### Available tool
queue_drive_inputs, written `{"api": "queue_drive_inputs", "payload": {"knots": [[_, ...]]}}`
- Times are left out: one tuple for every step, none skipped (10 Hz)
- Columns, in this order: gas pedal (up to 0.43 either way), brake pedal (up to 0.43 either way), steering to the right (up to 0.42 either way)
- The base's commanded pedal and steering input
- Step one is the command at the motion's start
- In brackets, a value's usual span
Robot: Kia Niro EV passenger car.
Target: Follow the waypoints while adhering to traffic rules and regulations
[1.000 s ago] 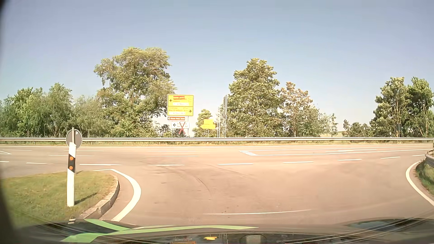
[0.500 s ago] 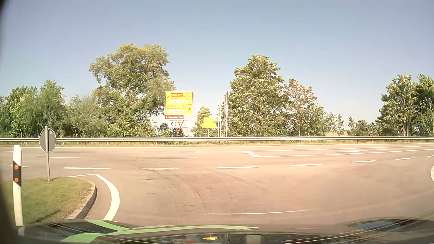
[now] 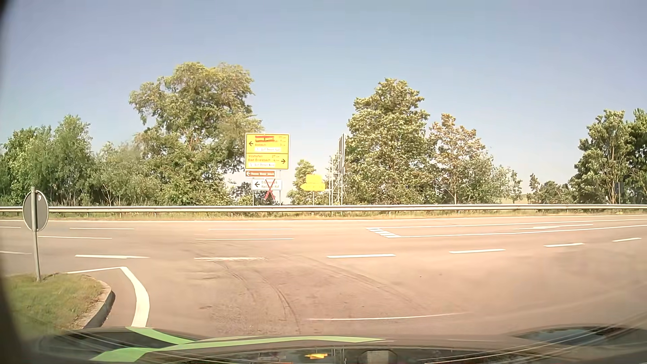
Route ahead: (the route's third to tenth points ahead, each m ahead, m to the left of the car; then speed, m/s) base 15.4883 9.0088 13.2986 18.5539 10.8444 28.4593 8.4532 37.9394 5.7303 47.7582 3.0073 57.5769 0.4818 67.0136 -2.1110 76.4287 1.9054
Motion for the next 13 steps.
{"api": "queue_drive_inputs", "payload": {"knots": [[0.0,0.018,-0.076],[0.02,0.0,-0.083],[0.039,0.0,-0.087],[0.039,0.0,-0.089],[0.039,0.0,-0.09],[0.039,0.0,-0.095],[0.039,0.0,-0.106],[0.039,0.0,-0.124],[0.039,0.0,-0.143],[0.039,0.0,-0.161],[0.039,0.0,-0.179],[0.039,0.0,-0.186],[0.039,0.0,-0.186]]}}
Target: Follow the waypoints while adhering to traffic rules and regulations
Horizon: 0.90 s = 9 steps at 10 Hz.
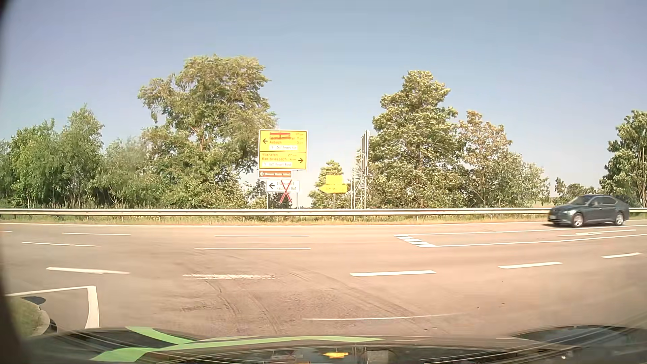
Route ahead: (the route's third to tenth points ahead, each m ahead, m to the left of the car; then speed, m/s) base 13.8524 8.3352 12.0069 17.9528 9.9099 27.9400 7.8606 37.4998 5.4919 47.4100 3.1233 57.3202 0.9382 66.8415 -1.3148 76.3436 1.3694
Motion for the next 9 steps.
{"api": "queue_drive_inputs", "payload": {"knots": [[0.039,0.0,-0.182],[0.039,0.0,-0.181],[0.039,0.0,-0.181],[0.039,0.0,-0.185],[0.028,0.0,-0.193],[0.028,0.0,-0.196],[0.02,0.037,-0.195],[0.02,0.067,-0.191],[0.02,0.079,-0.185]]}}
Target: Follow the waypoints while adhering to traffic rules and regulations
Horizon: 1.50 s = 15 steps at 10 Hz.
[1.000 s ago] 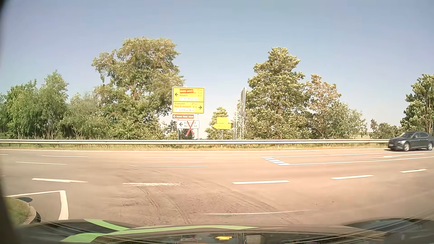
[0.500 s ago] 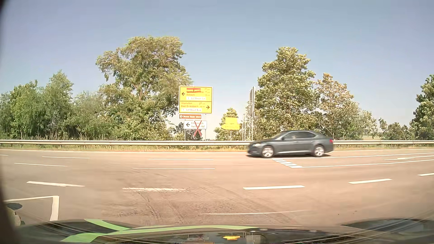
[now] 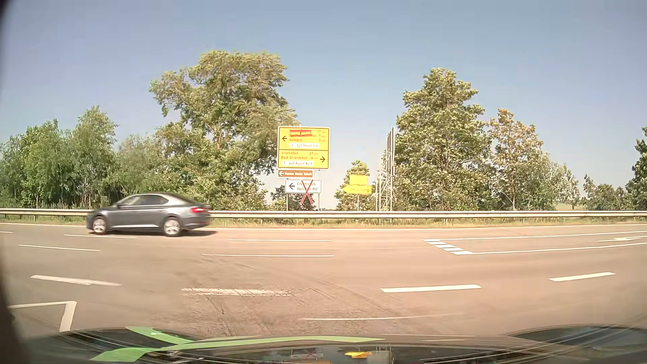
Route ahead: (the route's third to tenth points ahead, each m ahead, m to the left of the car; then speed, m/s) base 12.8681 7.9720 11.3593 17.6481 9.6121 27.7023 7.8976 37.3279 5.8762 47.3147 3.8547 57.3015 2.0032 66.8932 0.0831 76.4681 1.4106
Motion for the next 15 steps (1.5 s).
{"api": "queue_drive_inputs", "payload": {"knots": [[0.02,0.079,-0.178],[0.0,0.122,-0.174],[0.0,0.152,-0.175],[0.0,0.152,-0.176],[0.0,0.159,-0.175],[0.0,0.165,-0.176],[0.0,0.177,-0.175],[0.0,0.189,-0.173],[0.0,0.189,-0.168],[0.0,0.189,-0.162],[0.0,0.189,-0.157],[0.0,0.189,-0.153],[0.0,0.189,-0.15],[0.0,0.189,-0.148],[0.0,0.189,-0.138]]}}
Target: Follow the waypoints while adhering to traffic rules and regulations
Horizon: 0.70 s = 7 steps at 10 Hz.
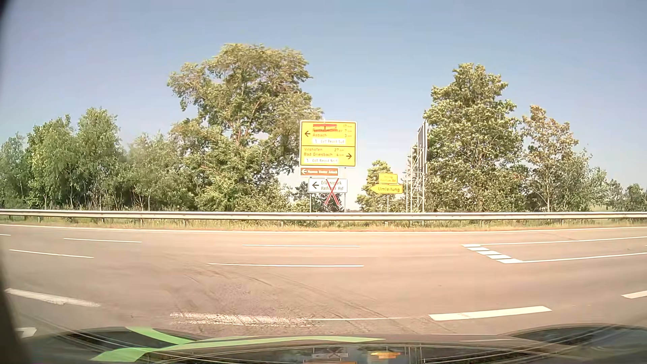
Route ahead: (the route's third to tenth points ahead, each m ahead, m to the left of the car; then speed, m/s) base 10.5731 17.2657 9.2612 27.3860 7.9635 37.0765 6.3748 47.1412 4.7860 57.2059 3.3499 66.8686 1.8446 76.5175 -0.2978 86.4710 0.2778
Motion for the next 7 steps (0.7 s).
{"api": "queue_drive_inputs", "payload": {"knots": [[0.0,0.195,-0.124],[0.0,0.201,-0.103],[0.0,0.213,-0.087],[0.0,0.213,-0.066],[0.0,0.213,-0.04],[0.0,0.226,-0.02],[0.0,0.238,-0.016]]}}
